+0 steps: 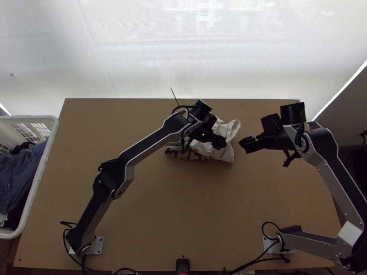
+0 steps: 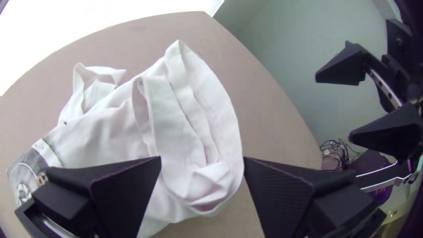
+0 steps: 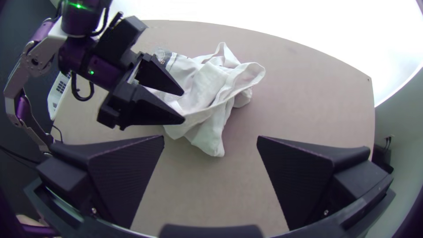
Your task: Fold the t-shirt
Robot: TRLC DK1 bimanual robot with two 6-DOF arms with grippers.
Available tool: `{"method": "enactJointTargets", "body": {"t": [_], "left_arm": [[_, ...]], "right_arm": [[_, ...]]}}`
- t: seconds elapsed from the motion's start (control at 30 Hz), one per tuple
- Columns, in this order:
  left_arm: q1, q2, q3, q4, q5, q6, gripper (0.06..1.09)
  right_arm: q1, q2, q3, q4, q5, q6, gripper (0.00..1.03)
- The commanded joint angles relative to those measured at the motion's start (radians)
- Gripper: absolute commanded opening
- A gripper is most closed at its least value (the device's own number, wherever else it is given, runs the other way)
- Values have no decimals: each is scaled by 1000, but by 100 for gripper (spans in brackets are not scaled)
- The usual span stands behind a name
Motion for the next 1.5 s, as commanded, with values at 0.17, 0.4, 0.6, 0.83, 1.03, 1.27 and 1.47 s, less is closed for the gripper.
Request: {"method": "enactJointTargets", "body": {"t": [0.17, 0.4, 0.6, 0.83, 1.03, 1.27, 1.47], "left_arm": [[135, -339, -5, -157, 4, 21, 104], [300, -624, -79, -221, -33, 61, 104], [423, -781, -155, -263, -93, 98, 104], [537, -925, -329, -264, -93, 99, 104], [618, -1002, -415, -264, -91, 115, 104], [668, -1060, -482, -272, -90, 132, 104], [678, -1080, -507, -278, -90, 136, 104]], "right_arm": [[45, 108, -6, 184, 47, -38, 98], [194, 320, 119, 295, 140, -65, 98], [324, 472, 261, 321, 165, -53, 98], [417, 641, 355, 321, 165, -27, 98], [401, 737, 310, 321, 169, -29, 98], [362, 747, 244, 338, 179, -33, 98], [364, 786, 243, 341, 217, -36, 98]]}}
